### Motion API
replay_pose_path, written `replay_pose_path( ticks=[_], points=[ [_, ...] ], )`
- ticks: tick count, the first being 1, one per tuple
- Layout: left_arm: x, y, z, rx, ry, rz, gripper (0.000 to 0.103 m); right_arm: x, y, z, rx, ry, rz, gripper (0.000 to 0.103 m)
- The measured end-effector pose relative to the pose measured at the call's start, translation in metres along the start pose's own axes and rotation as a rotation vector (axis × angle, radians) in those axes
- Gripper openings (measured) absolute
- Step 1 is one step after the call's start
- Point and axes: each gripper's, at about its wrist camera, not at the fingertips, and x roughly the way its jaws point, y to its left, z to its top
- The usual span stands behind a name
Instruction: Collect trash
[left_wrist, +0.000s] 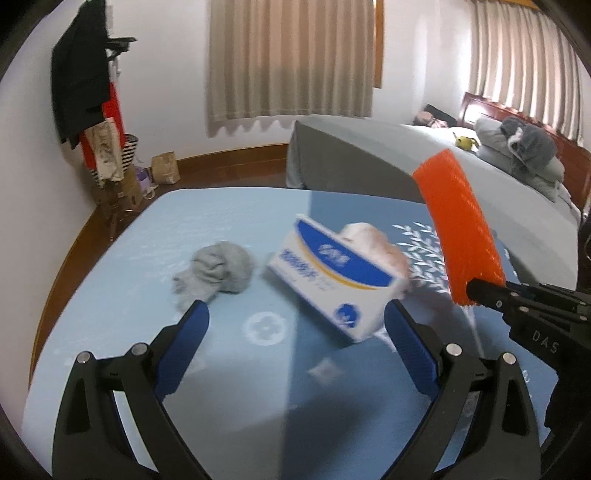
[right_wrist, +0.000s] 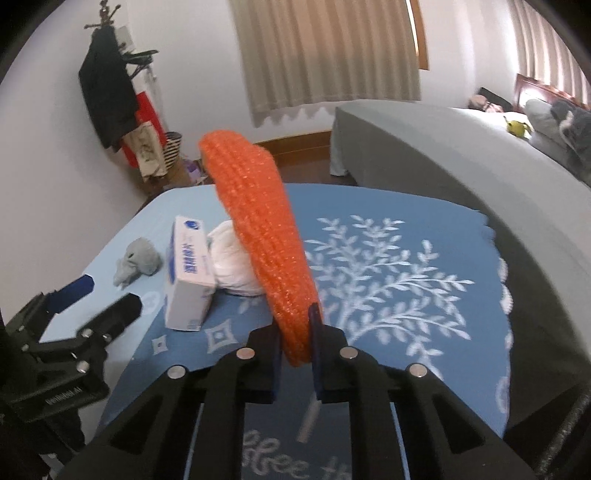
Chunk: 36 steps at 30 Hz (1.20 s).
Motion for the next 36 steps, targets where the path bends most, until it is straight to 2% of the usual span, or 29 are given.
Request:
replay_pose_path(
  ticks=[4,7,14,28,36],
  points=[
    [0.013,-0.018,0.003,0.009,0.009,-0.027,0.093,0.0,-0.011,-0.002,0.015,0.013,-0.021,0.013],
    [0.027,-0.029,0.004,0.022,0.033,-0.021,0.093,0.002,-0.018,-0.004,0.031,0.021,-0.026,0.013],
    [0.05,-0.029,0.013,0.008,0.095,-0.008,0.093,0.007,-0.021,-0.009,0.047,0.036,-0.02,0.013],
    [0.033,0.011,0.001,-0.057,0.104,0.062,0.093,0.01,-0.012,-0.015,0.04,0.051,-0.003,0.013],
    [0.022,0.007,0.0,-0.061,0.083,0.03,0.093,0.01,-0.011,-0.015,0.033,0.052,0.0,0.013]
  ],
)
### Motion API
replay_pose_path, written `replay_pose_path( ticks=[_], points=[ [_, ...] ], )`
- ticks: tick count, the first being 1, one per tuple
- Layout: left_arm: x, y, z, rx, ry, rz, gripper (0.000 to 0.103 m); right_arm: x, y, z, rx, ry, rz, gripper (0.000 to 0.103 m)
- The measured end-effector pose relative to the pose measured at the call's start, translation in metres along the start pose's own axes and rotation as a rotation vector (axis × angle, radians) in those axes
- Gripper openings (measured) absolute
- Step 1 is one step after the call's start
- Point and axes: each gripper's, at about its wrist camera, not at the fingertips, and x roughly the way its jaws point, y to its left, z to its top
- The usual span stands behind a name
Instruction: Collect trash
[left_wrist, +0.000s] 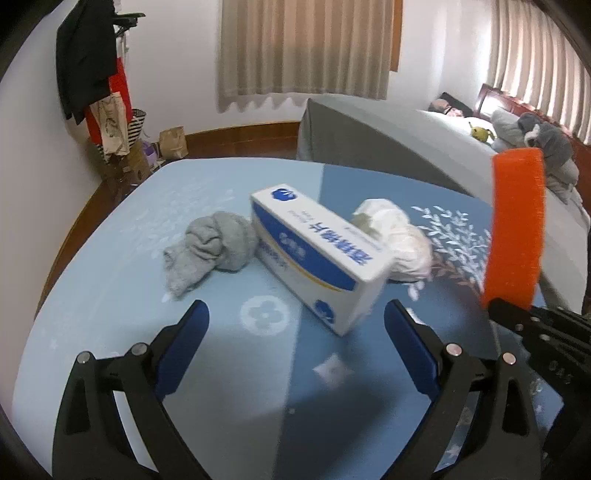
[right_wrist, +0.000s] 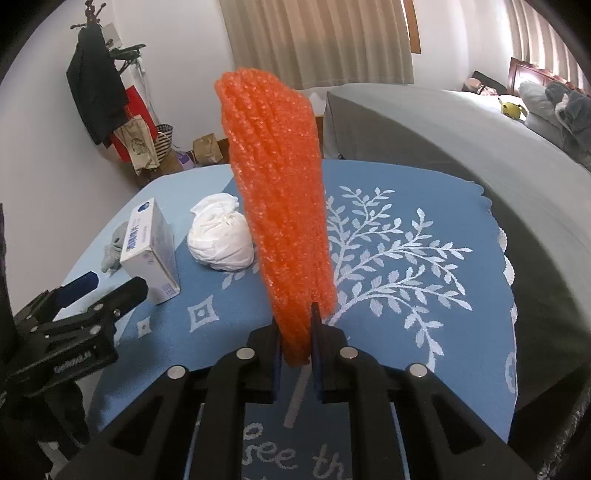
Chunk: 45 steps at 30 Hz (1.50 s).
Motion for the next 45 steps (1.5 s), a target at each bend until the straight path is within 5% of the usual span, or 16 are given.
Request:
replay_pose_path(
  ticks=[14,24,29,33,38,41,45],
  points=[
    [0.024,-0.022,0.019,-0.006,0.004,0.035,0.093,0.002,0.001,0.0,0.002,0.005,0.0,0.013],
    [0.016,-0.004,0.012,-0.035,0.018,-0.036,0.05,0.002,0.001,-0.001,0.001,0.014,0.001,0.013],
    [0.007,0.007,0.004,-0.05,0.023,-0.029,0.05,0.001,0.001,-0.001,-0.001,0.015,-0.001,0.013],
    [0.011,0.006,0.009,-0.051,0.022,-0.03,0.065,0.001,0.002,0.0,-0.001,0.016,-0.001,0.013],
    [0.025,0.0,0.018,-0.035,0.04,-0.022,0.066,0.0,0.004,0.002,-0.006,0.015,-0.002,0.013],
    [0.031,-0.002,0.018,-0.028,0.058,-0.037,0.041,-0.002,0.006,0.002,-0.009,0.012,0.0,0.013],
    [0.023,-0.002,0.016,-0.025,0.035,-0.055,0.029,-0.007,0.005,0.002,-0.009,0.003,0.001,0.013]
  ],
)
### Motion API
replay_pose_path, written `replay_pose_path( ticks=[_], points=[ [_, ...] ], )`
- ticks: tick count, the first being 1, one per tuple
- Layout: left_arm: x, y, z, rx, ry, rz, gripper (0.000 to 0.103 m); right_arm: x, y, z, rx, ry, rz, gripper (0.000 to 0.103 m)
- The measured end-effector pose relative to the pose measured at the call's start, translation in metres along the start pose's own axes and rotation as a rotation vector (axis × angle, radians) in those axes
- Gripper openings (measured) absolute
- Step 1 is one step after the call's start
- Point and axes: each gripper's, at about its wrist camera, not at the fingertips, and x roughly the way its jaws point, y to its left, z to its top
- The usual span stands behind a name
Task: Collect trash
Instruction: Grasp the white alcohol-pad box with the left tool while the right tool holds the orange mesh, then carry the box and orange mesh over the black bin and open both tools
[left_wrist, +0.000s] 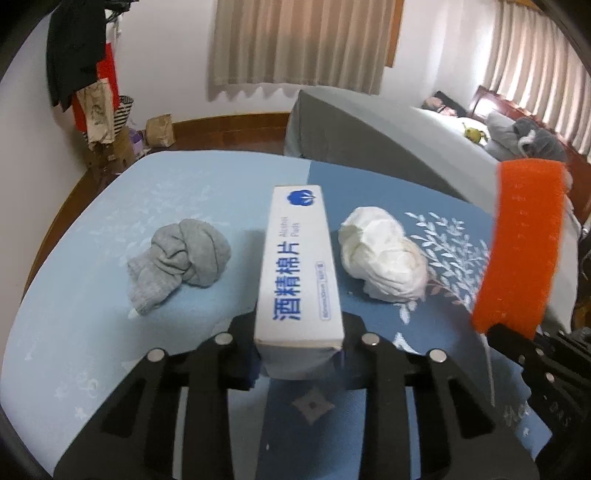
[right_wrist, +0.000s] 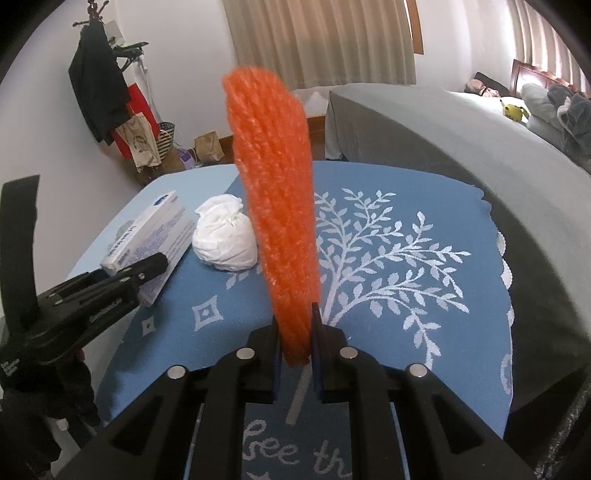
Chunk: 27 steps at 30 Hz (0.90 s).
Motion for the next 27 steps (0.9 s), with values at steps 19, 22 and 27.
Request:
replay_pose_path(
  ticks=[19,22,27],
  points=[
    [-0.088,-0.028,-0.012,0.044,-0.102,-0.037,0.029,-0.06,-0.002,-0.005,0.019,-0.066,0.005,0.013],
    [-0.1,-0.033,-0.016,0.041,-0.105,-0.047,0.029,-0.074,-0.003,-0.007,0.022,-0.082,0.012,0.013],
    [-0.115,-0.037,-0.024,0.033,-0.095,-0.054,0.029,-0.094,-0.003,-0.011,0.017,-0.094,0.017,0.009]
  ],
)
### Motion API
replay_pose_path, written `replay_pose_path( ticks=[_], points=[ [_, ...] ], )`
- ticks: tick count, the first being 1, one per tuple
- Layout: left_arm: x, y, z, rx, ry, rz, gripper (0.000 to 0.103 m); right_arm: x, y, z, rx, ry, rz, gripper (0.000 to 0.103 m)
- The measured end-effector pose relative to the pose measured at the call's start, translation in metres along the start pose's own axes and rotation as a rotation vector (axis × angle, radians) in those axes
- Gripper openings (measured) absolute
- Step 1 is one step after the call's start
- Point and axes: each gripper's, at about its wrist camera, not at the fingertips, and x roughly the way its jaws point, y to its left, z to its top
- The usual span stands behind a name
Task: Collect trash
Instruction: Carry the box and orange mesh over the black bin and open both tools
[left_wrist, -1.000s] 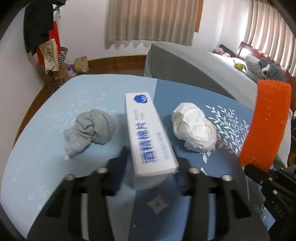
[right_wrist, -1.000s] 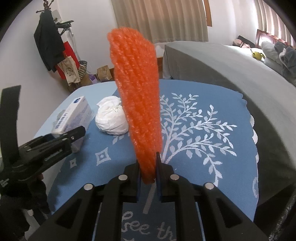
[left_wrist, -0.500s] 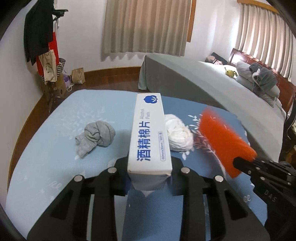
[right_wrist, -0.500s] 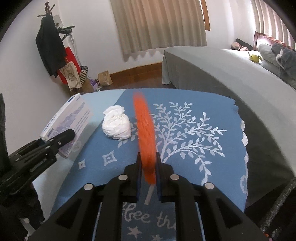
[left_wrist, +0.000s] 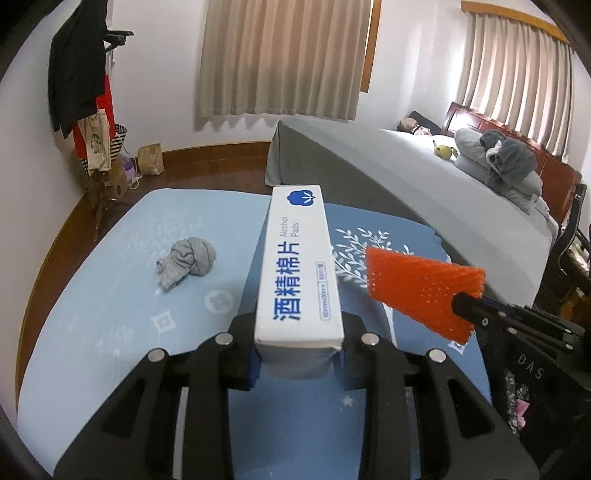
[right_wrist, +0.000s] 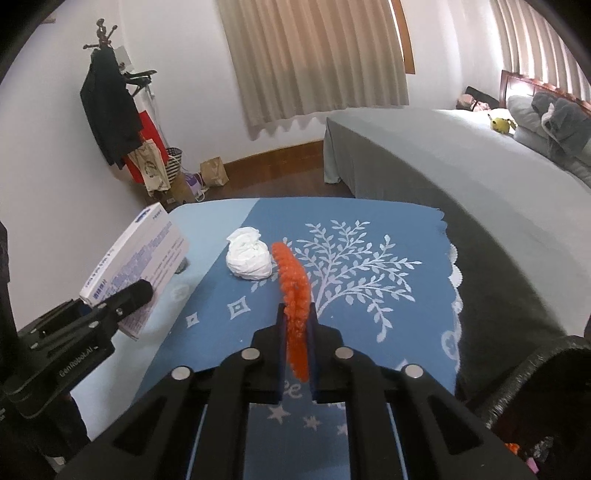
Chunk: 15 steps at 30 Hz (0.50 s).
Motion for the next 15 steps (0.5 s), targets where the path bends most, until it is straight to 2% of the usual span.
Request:
replay_pose_path(
  ticks=[4,15],
  points=[
    [-0.011,-0.006,-0.005,0.007,0.009,-0.004,0.029,-0.015,-0.001,-0.001,0.006,-0.018,0.008,0.009],
    [-0.053,-0.04,-0.005,0.062,-0.044,-0.036,0.029,-0.072,-0.014,-0.003,0.03,-0.095,-0.013,0.009]
  ],
)
